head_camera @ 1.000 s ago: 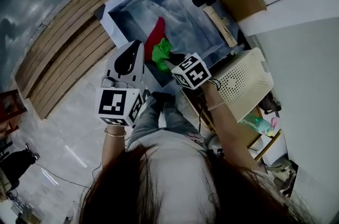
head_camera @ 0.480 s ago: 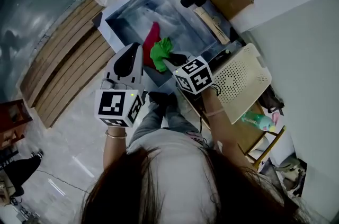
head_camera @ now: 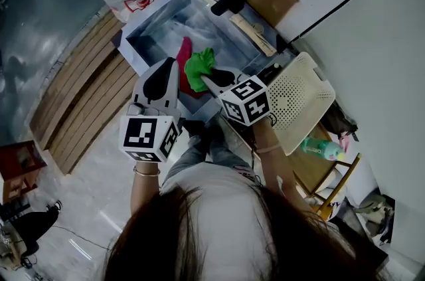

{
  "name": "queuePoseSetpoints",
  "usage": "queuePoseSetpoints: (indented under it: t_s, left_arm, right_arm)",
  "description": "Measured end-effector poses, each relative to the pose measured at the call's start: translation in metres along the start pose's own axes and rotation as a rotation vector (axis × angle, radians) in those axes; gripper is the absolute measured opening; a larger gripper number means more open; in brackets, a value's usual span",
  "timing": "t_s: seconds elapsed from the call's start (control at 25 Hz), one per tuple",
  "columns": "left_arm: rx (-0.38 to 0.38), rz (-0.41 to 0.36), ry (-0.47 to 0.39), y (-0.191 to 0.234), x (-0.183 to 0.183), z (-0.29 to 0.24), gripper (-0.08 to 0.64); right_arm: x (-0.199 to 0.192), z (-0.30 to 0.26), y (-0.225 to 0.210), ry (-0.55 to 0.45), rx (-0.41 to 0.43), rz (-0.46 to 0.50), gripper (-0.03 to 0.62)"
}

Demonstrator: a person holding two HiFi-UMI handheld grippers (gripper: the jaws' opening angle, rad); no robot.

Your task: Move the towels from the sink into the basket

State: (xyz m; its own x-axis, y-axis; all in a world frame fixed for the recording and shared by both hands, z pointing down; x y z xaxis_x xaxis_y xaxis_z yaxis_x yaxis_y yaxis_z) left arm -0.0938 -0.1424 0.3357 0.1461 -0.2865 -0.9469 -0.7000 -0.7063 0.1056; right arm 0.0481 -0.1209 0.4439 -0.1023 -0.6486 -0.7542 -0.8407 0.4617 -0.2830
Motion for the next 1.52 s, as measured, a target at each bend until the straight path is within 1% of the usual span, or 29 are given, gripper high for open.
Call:
queuePoseSetpoints:
  t_s: [0.32,0.48,0.6,1.04,1.52]
  left_arm:
    - [-0.048,-0.033,-0.009,-0.026,0.009,-0.005,0.020]
    - [-0.080,-0.057,-0.014,-0.041,0.011,-0.009,0.020]
    - [-0.101,-0.058,-0.008,-0.054,0.012,-0.013,0.020]
    - [-0.229,-0.118,-0.006,-0.103,0.019,-0.032,0.020]
    - [-0.371,-0.158,0.004,-0.146,0.019,-0.050,0.020]
  right_arm:
    - [0.005,0.037,0.001,-0.095,-0.027,-0.017,0.069]
    - [0.002,0.056,-0.002,-0.128,-0.053,-0.023,0.069]
    - [-0.003,0.070,-0.005,-0.149,-0.073,-0.033,0.069]
    - [-0.023,0.120,-0.022,-0.207,-0.165,-0.083,0.069]
    - [-0.051,0.163,-0.036,-0.248,-0.295,-0.151,0.069]
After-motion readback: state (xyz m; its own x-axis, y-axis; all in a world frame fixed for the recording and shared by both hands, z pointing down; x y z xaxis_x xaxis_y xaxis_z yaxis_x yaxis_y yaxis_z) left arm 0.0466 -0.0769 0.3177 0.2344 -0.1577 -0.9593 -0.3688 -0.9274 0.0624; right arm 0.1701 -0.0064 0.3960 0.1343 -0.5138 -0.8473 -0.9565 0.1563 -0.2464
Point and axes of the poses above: the fingertips, and each gripper's own axes: z backward along the fingers, y to its left, x out of its top, the point moved 7 cm from there along z, backward along the fingers, and after that the axes turned 7 degrees about y, right-handed, at the moved point
